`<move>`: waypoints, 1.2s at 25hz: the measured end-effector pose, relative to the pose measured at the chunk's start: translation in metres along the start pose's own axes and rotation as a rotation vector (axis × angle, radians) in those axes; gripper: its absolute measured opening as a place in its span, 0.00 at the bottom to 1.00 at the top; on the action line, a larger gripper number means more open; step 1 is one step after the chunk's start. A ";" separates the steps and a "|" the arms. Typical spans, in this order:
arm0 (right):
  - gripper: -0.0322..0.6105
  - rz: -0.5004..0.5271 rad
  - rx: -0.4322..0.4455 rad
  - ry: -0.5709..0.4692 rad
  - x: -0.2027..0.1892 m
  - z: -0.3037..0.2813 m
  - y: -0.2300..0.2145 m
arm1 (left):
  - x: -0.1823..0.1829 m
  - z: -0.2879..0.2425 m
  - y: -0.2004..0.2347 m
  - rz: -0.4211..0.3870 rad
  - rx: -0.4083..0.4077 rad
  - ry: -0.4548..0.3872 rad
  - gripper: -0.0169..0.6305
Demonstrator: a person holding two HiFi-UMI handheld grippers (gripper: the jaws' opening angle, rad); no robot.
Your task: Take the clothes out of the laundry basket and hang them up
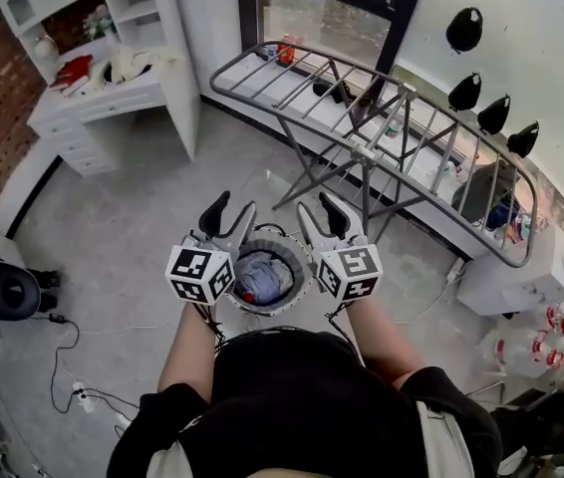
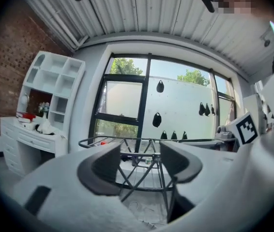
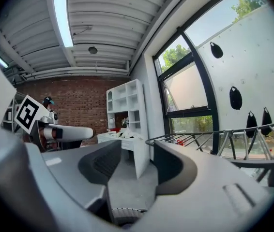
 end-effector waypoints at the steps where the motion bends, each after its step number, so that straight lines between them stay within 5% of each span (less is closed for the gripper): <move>1: 0.42 -0.004 0.007 0.016 -0.005 -0.006 0.001 | -0.004 -0.003 0.005 -0.010 -0.028 0.017 0.45; 10: 0.42 -0.064 -0.053 0.196 -0.073 -0.047 -0.006 | -0.086 -0.014 0.076 -0.105 0.024 0.283 0.45; 30: 0.47 -0.151 0.047 0.779 -0.339 -0.165 0.023 | -0.331 -0.029 0.160 0.098 -0.009 0.724 0.50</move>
Point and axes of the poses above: the fingertips, and each gripper's own axes: z backward along the fingers, y to its left, x out of its top, the point moved 2 cm from there along z, backward along the fingers, and after that the axes turned 9 degrees about y, right-handed, at the moved point
